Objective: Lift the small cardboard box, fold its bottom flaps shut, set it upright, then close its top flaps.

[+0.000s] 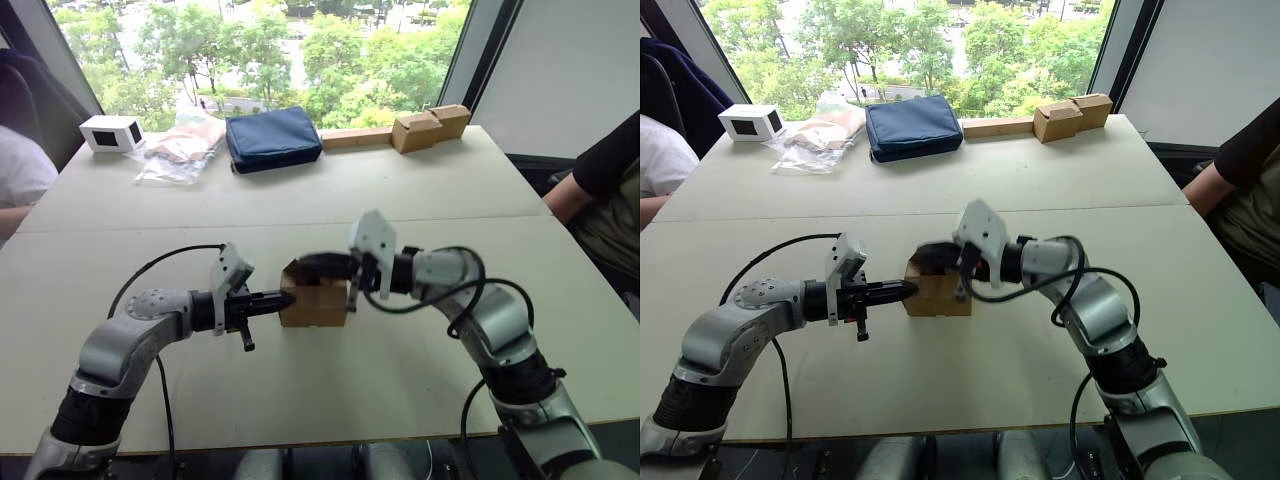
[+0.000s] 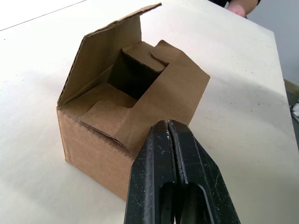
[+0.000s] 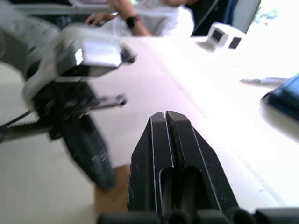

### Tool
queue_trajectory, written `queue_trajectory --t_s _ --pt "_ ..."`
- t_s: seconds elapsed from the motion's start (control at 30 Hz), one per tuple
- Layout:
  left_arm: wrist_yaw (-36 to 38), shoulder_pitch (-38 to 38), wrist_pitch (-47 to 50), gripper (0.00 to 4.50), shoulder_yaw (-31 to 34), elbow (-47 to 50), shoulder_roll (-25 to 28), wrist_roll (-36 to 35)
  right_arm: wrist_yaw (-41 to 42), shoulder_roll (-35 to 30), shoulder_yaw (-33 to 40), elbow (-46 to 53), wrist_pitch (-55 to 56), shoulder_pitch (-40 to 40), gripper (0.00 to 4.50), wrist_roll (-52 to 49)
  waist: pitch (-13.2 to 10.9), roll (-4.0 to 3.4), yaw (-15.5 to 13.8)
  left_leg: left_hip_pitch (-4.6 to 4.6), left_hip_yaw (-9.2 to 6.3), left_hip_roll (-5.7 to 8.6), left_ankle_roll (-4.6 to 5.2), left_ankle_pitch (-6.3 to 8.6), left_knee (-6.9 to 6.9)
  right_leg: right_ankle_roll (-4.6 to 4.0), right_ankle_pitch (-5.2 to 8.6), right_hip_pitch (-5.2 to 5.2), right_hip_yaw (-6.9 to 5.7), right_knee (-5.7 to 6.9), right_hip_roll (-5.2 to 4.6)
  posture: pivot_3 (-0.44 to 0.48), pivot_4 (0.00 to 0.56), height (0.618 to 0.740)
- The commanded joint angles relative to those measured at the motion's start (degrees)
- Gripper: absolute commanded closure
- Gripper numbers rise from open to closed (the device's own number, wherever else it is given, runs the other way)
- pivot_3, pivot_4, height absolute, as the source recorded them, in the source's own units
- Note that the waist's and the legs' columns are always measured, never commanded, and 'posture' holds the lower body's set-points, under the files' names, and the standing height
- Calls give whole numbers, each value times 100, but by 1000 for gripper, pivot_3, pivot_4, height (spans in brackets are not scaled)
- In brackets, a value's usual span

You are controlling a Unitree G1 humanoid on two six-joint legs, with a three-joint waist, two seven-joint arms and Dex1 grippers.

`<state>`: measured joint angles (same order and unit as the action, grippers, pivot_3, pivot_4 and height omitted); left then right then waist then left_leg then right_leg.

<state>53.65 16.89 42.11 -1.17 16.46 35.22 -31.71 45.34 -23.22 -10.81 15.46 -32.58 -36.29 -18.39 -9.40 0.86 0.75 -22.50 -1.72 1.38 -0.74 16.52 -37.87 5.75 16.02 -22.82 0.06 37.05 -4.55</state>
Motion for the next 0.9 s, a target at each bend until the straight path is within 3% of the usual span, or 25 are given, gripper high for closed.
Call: queue_trajectory --t_s 0.03,0.23,0.53,0.7,0.9 --pt "-16 99 -80 4479 36 0 19 -19 -519 116 -176 -596 95 -299 4500 587 0 0 2 0 1 0 -1 -1 0 0 0 -1 0 0 -1 0 150 740" --pt "-85 70 -87 4479 42 43 8 -50 -226 -78 -696 -660 243 -173 4500 965 -1 -1 3 -2 3 3 -3 -2 1 -1 0 -2 1 -2 -3 0 150 740" --pt "-100 84 3 4479 133 95 48 -209 196 -242 -761 -74 -118 271 4500 751 -1 -1 -1 -2 1 2 -2 -2 1 -1 0 -1 0 -1 -2 0 150 740" --pt "-188 349 191 4479 433 -68 27 -521 189 -247 -794 -25 -163 380 4500 795 -1 -1 -4 -2 1 2 -2 -1 1 0 0 -1 0 -2 -3 0 150 740" --pt "-345 803 -53 4479 272 -401 -132 -290 135 -237 -800 -73 -119 376 4500 847 -1 -1 -18 -2 1 3 -2 -1 1 0 0 0 -1 -2 -2 0 150 740"
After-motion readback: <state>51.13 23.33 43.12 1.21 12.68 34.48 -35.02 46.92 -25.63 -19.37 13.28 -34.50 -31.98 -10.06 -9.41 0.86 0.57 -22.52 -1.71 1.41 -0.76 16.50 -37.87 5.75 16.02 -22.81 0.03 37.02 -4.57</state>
